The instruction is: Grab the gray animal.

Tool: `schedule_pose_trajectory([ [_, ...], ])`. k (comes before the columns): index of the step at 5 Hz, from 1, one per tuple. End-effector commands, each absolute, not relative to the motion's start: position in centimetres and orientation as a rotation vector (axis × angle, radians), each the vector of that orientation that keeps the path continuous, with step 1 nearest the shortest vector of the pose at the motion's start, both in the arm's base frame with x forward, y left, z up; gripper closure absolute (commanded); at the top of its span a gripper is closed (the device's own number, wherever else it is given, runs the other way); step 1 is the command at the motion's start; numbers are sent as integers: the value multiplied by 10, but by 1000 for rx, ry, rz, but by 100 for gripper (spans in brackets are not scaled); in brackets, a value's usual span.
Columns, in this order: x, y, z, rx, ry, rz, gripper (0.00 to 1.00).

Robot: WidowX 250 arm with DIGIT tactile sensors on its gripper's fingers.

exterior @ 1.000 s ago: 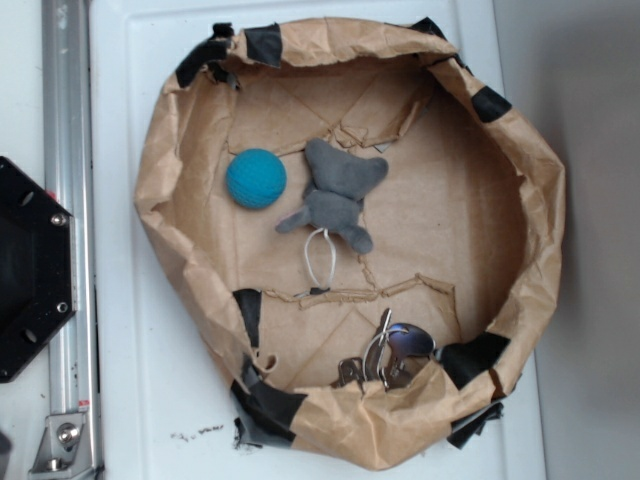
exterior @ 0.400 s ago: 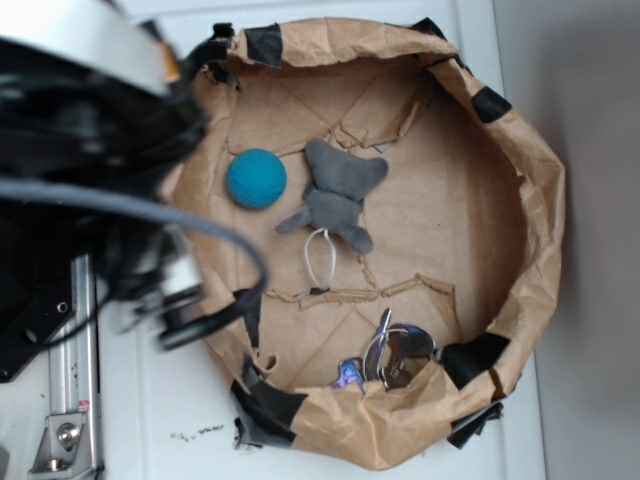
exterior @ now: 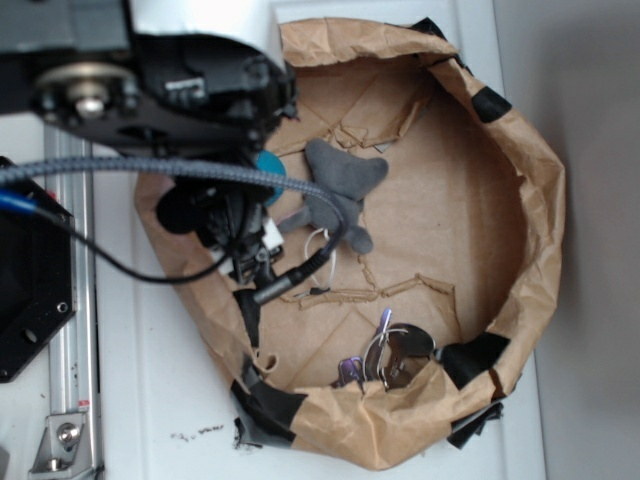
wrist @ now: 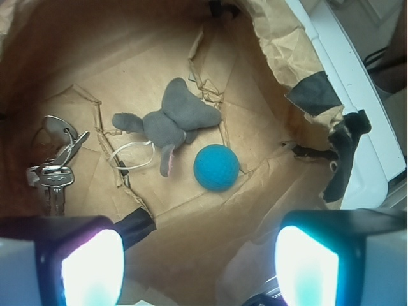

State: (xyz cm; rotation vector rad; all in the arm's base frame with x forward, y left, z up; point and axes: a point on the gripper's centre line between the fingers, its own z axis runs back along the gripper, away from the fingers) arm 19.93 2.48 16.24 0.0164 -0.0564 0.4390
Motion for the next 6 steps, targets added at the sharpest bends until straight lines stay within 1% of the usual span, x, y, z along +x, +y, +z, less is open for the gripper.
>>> schedule_pose_trajectory([
  [1,200,35,171,17,-91,472,0],
  [2,200,35,171,17,-91,472,0],
  [3,227,29,126,31,-111,542,0],
  [4,250,18,93,17,-160,647,0],
  [5,266,17,56,13,-160,715,0],
  [6,276,28,39,47,-186,743,0],
])
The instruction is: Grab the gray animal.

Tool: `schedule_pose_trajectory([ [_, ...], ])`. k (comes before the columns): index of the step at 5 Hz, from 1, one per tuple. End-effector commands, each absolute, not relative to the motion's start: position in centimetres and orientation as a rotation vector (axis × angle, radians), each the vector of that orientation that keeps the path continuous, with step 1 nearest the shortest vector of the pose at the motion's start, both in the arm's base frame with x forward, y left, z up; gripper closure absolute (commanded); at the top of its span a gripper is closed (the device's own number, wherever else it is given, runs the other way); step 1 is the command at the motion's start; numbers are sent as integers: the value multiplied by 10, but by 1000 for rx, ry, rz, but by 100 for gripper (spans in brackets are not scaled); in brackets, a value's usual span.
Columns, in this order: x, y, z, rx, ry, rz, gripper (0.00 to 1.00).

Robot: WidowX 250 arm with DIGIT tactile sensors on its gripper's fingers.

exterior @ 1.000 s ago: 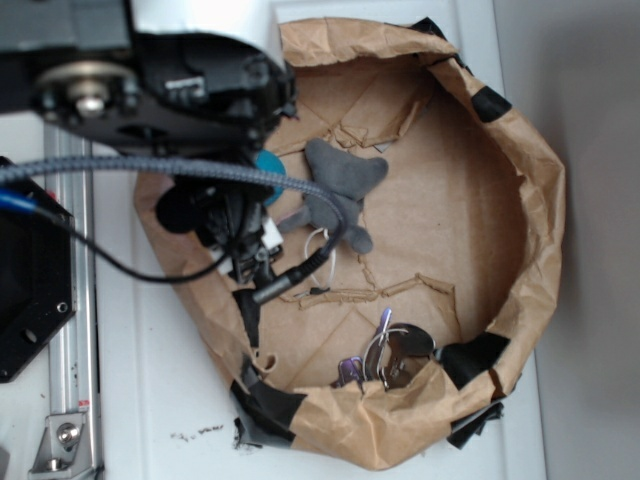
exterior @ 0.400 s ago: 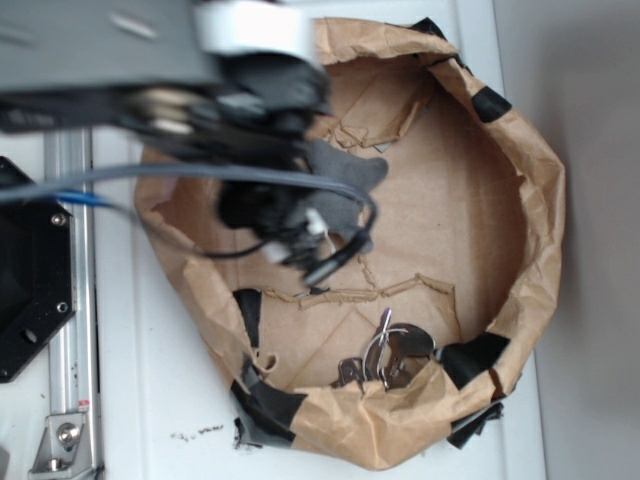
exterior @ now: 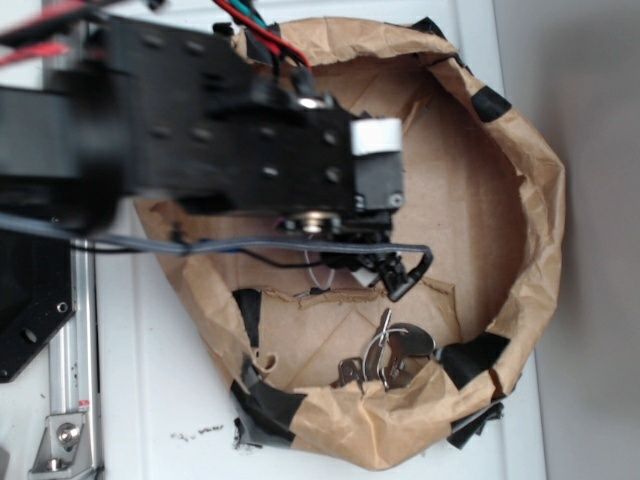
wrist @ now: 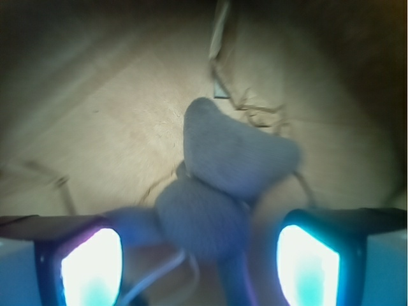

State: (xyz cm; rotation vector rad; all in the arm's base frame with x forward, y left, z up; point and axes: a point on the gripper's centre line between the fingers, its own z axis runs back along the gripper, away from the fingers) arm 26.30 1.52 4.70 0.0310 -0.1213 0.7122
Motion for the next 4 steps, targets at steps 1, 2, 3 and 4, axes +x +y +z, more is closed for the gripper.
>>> schedule_pose_trajectory([
  [1,288,38,27,68,-199,726,0],
  [2,299,49,17,97,-195,698,0],
  [3,301,47,35,70,-204,609,100],
  [4,292,36,84,71,-199,418,100],
])
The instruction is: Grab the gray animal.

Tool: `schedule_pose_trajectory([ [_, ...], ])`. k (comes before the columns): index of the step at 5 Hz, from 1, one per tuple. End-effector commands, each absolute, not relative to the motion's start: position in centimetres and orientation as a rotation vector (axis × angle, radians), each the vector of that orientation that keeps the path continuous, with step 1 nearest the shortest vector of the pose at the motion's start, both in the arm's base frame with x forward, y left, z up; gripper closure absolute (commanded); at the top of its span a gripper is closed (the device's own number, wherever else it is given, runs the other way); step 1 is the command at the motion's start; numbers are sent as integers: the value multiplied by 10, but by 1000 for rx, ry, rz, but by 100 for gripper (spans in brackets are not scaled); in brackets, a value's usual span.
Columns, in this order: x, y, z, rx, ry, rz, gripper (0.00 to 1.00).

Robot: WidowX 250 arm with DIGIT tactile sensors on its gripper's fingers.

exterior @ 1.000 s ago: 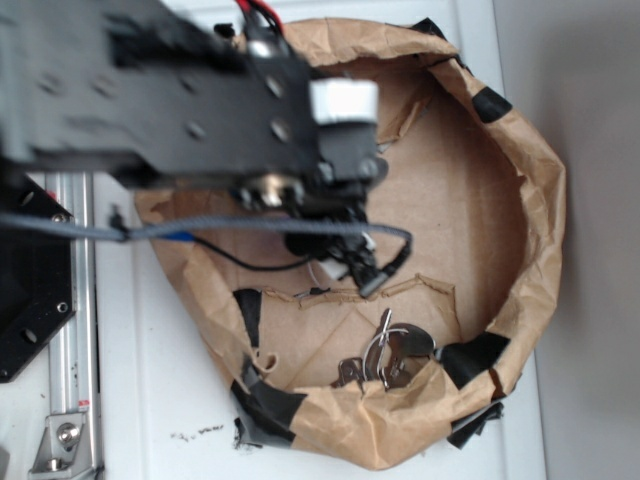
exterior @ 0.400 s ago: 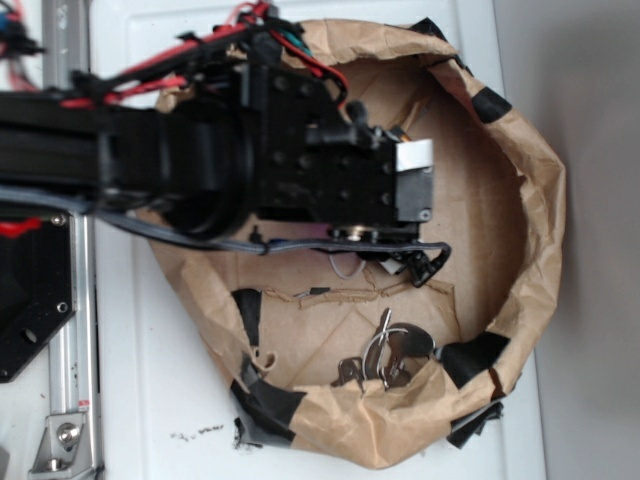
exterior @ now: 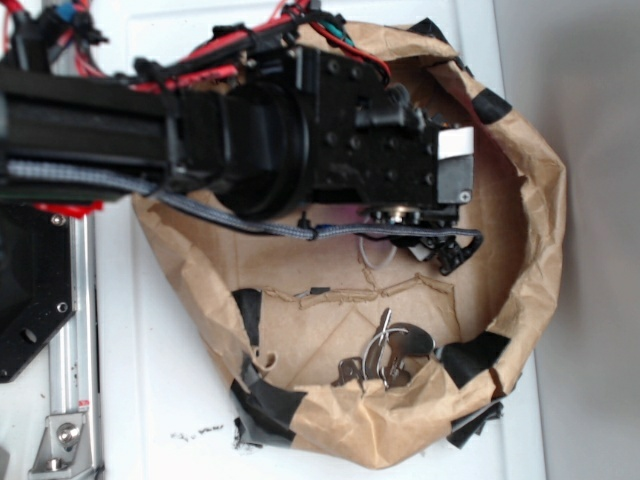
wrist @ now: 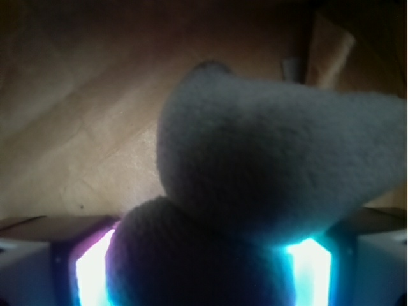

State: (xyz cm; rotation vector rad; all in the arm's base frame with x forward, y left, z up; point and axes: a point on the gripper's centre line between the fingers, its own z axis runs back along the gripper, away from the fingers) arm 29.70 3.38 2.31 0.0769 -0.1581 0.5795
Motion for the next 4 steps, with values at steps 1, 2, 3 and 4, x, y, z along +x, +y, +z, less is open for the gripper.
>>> schedule_pose_trajectory([
  [1,262,27,134,66,-210,211,100],
  [2,249,10,164,123,-254,64,100],
  [3,255,1,169,110,-251,-29,100],
  [4,265,2,160,112,-239,-29,100],
])
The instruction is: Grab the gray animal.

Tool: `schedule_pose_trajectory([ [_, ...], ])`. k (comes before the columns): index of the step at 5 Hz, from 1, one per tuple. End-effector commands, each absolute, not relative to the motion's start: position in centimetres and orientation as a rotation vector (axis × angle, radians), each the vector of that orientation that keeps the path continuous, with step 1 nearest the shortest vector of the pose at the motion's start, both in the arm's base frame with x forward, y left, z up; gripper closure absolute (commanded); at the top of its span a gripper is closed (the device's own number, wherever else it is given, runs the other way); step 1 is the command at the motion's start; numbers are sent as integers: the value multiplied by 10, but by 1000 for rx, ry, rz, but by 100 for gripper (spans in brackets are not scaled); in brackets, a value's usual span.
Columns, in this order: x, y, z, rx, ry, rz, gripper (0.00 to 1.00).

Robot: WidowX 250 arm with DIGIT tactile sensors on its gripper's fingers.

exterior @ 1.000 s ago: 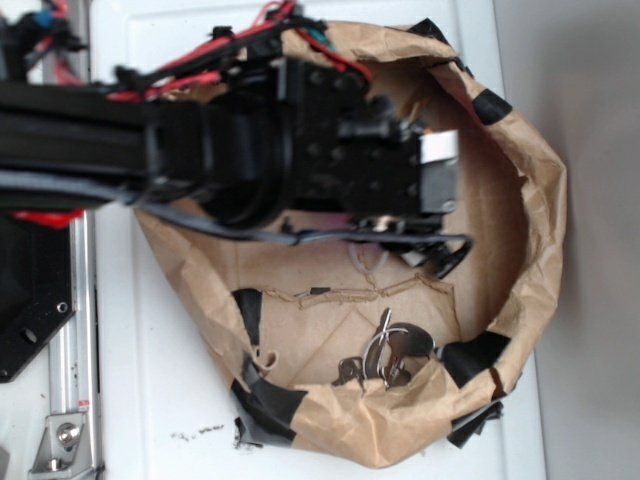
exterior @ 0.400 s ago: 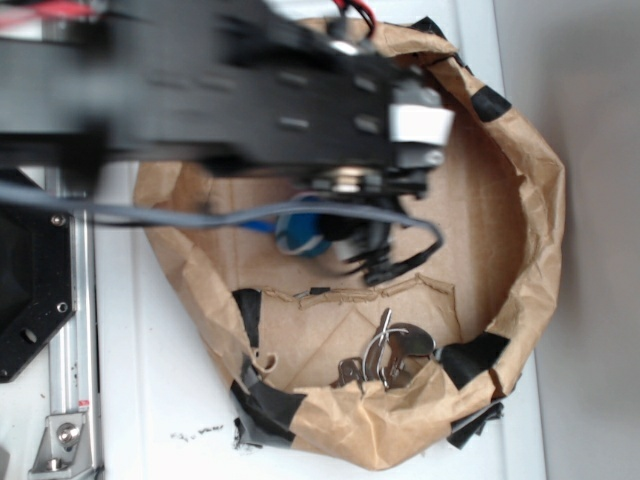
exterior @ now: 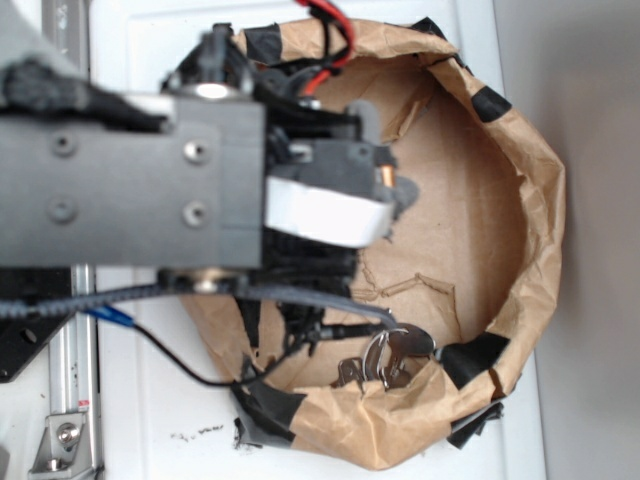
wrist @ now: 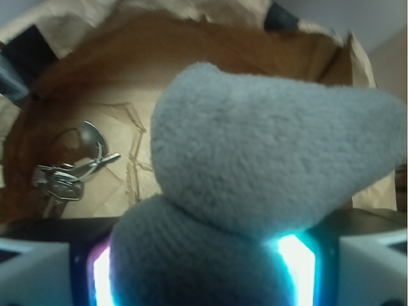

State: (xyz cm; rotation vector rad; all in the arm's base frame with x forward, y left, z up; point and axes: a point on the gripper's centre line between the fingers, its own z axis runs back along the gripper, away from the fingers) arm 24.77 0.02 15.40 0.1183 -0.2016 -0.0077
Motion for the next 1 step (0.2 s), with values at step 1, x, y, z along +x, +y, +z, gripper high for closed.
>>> schedule_pose_trajectory([
  [1,266,5,157,124,-219,5,100],
])
